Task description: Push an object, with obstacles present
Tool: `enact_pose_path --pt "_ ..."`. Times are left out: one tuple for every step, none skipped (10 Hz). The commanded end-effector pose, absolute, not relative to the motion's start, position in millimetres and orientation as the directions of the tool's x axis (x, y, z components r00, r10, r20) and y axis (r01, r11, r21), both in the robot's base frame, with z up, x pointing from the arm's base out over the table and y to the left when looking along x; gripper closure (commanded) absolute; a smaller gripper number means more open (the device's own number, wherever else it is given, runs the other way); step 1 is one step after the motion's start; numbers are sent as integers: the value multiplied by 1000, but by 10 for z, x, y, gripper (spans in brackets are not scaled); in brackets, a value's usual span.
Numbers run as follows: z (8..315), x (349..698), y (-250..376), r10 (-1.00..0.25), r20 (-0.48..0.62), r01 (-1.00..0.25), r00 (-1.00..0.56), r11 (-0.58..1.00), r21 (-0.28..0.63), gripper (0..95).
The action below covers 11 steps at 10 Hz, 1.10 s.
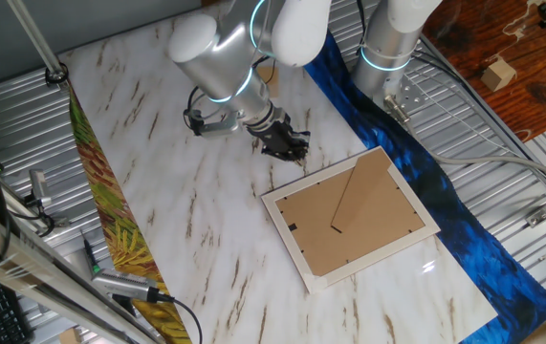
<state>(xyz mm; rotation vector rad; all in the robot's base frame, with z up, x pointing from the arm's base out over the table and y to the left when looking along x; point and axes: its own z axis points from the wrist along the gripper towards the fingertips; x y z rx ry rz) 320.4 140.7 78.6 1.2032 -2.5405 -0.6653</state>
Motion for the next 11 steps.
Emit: enact_pose_path --pt "784 3204 1409 -768 43 -650 -639 570 502 950" --pt "784 3204 1409 -766 52 -647 -641 576 499 950" --pt "784 3204 1410 -766 59 -648 -640 580 493 950" --pt "783 3204 1409 -772 61 -655 -633 576 489 950" --pt "782 3207 1401 -779 67 -665 -623 573 479 950" --pt "782 3222 1367 -785 80 -677 -614 576 458 950" --pt "781 3239 1326 -790 88 -691 -607 580 432 950" --pt "779 3253 1291 -791 92 -699 -604 582 415 950" --pt "775 3286 1206 -803 93 -726 -589 576 376 950" --pt "773 3321 1104 -810 89 -737 -579 567 368 950" --pt "777 3360 981 -817 93 -746 -569 560 362 950"
